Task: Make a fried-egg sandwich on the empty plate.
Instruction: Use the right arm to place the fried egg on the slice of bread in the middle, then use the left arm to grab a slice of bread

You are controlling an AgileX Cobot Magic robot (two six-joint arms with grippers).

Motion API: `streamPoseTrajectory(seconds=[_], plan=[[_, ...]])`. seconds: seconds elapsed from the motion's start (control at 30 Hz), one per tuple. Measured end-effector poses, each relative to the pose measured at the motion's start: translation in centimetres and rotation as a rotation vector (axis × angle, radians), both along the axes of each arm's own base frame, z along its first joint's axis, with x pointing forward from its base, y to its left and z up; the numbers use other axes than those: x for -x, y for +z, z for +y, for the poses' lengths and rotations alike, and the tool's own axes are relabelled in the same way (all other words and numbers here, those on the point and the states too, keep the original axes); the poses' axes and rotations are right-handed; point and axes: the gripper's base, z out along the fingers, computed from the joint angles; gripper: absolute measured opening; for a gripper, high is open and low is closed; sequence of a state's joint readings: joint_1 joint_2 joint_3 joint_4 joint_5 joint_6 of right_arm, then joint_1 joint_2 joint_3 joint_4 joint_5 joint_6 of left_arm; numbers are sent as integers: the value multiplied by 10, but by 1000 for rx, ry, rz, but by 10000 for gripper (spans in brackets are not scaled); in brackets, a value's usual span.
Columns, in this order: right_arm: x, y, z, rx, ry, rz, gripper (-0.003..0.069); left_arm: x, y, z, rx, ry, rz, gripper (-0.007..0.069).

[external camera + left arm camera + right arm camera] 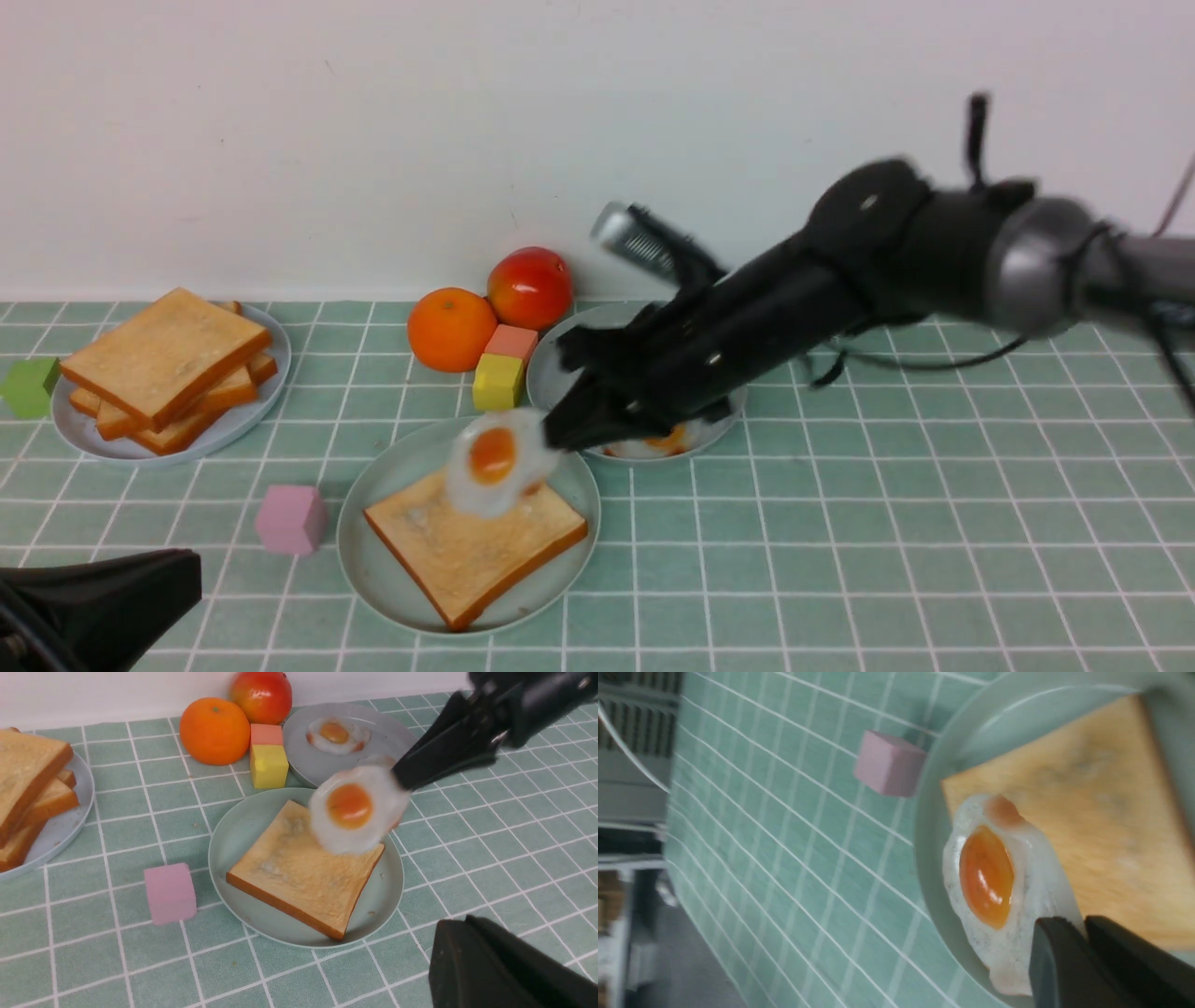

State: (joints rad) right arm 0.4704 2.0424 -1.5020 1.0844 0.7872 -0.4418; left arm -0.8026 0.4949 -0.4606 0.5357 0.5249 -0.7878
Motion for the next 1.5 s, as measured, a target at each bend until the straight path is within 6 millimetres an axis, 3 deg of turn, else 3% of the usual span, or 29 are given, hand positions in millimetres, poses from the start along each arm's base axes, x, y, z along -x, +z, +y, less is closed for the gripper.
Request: streamPoseTrajectory(seconds=[0.27, 0.37, 0.5, 0.53, 0.67, 0.77, 0.87, 0.9, 0.93, 1.0, 1.03, 1.13, 1.17, 1.33, 1.5], plan=[[-11, -48, 11, -44, -97, 134, 57, 0, 0, 0, 12, 0, 14, 17], [-11, -57, 11, -46, -120, 178, 77, 1, -1, 0, 13, 0, 16, 18], [-12, -68, 12, -47, -163, 249, 199, 1, -1, 0, 13, 0, 16, 22], [-12, -71, 12, -45, -170, 263, 281, 1, -1, -1, 14, 0, 17, 22], [-12, -65, 9, -60, -160, 271, 463, 1, -1, -1, 14, 0, 17, 27], [-10, -40, 2, -61, -113, 219, 509, 1, -2, 0, 18, 4, 34, 29], [2, 4, -7, -32, -45, 123, 460, 2, -3, -1, 34, 8, 67, 29], [2, 4, -7, -24, -39, 124, 453, 2, -4, -1, 35, 9, 69, 29], [15, 33, -13, 14, 12, 65, 388, 3, -4, -1, 42, 9, 81, 31], [37, 69, -21, 83, 79, -9, 290, 3, -4, -1, 49, 9, 89, 31], [41, 77, -23, 87, 84, -26, 279, 3, -4, -1, 49, 9, 89, 31], [88, 129, -42, 282, 144, -146, 110, 2, -5, -2, 40, 3, 86, 31], [100, 143, -48, 319, 140, -180, 85, 2, -5, -3, 36, -2, 82, 31], [141, 185, -75, 470, 79, -318, 20, -8, -8, -17, -1, -47, 77, 13], [175, 215, -104, 555, -15, -403, 12, -41, -24, -55, -129, -88, 179, -13]])
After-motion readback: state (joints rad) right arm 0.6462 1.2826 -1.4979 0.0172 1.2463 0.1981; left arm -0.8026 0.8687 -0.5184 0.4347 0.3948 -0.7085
